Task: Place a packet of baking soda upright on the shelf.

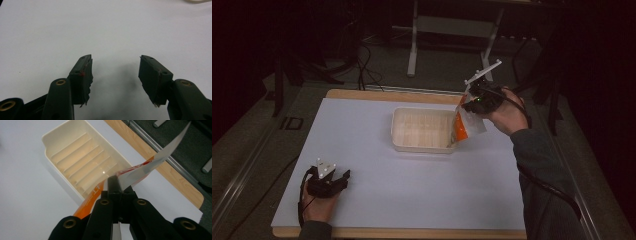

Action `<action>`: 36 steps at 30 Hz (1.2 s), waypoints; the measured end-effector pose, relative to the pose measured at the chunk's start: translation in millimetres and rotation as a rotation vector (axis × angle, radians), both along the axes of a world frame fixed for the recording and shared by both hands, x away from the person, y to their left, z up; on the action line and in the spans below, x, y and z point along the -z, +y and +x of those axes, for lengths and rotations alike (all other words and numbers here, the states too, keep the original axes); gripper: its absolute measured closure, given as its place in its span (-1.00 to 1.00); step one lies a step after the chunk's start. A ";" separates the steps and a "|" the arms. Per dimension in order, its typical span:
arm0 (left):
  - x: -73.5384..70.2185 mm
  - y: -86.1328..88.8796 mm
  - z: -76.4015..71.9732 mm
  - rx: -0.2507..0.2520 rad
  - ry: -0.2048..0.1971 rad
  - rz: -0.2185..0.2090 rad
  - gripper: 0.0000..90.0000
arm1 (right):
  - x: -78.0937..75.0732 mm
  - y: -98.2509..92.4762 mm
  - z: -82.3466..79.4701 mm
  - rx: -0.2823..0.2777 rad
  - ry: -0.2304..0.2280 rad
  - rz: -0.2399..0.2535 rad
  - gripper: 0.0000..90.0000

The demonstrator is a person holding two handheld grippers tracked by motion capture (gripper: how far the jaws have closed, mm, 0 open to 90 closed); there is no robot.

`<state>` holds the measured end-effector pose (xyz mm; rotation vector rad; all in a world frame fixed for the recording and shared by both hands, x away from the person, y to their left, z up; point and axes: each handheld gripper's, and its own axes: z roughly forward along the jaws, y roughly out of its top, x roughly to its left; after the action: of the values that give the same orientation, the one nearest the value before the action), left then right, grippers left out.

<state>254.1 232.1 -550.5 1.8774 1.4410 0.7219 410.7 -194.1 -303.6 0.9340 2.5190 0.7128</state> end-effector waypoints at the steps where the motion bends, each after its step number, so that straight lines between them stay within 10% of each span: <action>1: 0.0 0.0 0.0 0.000 0.000 -0.001 -0.02 | 0.3 -0.1 0.6 0.009 -0.003 0.000 1.00; 36: -0.3 -0.6 -0.3 0.002 -0.002 -0.002 -0.02 | 15.3 -3.3 9.8 0.074 0.104 -0.014 1.00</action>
<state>253.8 231.5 -550.2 1.8762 1.4385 0.7210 420.4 -197.4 -318.9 1.0792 2.5600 0.6392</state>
